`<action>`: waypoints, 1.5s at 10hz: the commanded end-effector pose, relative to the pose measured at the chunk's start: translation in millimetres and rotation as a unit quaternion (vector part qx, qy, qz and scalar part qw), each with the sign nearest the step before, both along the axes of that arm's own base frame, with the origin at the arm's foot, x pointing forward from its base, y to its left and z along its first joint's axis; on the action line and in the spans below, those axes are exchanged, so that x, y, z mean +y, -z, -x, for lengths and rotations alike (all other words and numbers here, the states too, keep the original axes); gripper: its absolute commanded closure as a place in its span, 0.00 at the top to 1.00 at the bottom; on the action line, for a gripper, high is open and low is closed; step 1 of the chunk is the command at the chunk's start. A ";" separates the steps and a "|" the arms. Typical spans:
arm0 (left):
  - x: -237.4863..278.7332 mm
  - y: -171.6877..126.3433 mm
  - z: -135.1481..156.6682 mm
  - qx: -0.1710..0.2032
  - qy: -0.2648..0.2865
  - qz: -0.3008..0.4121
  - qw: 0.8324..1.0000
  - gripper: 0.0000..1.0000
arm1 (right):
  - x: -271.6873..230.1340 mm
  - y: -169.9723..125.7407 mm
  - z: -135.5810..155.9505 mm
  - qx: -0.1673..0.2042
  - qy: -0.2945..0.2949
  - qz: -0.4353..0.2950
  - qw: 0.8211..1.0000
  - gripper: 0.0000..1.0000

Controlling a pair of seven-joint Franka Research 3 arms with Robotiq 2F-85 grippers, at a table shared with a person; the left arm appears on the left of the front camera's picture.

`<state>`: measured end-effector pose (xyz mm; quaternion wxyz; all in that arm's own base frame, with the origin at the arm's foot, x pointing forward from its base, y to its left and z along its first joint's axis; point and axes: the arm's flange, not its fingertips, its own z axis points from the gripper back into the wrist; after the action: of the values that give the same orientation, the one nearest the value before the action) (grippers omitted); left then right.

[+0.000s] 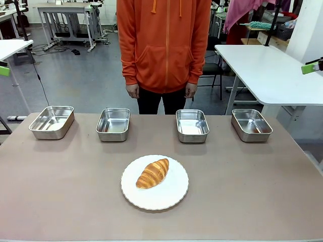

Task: Place the bread in the container.
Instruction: Place the Butter Roll into the Airtight Container indicated by the human.

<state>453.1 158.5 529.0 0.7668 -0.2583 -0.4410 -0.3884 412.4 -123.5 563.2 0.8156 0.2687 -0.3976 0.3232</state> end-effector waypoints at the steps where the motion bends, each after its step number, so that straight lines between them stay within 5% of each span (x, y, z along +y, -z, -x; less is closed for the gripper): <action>1: -0.6 -1.5 0.7 -0.002 0.001 0.000 1.000 1.00 | 0.8 -0.6 -1.8 -0.010 -0.003 -0.006 1.000 1.00; 15: -0.6 -1.5 0.7 -0.002 0.001 0.000 1.000 1.00 | 0.8 -0.6 -1.8 -0.010 -0.003 -0.006 1.000 1.00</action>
<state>453.1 158.5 529.0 0.7668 -0.2583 -0.4410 -0.3884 412.4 -123.5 563.2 0.8157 0.2687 -0.3976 0.3231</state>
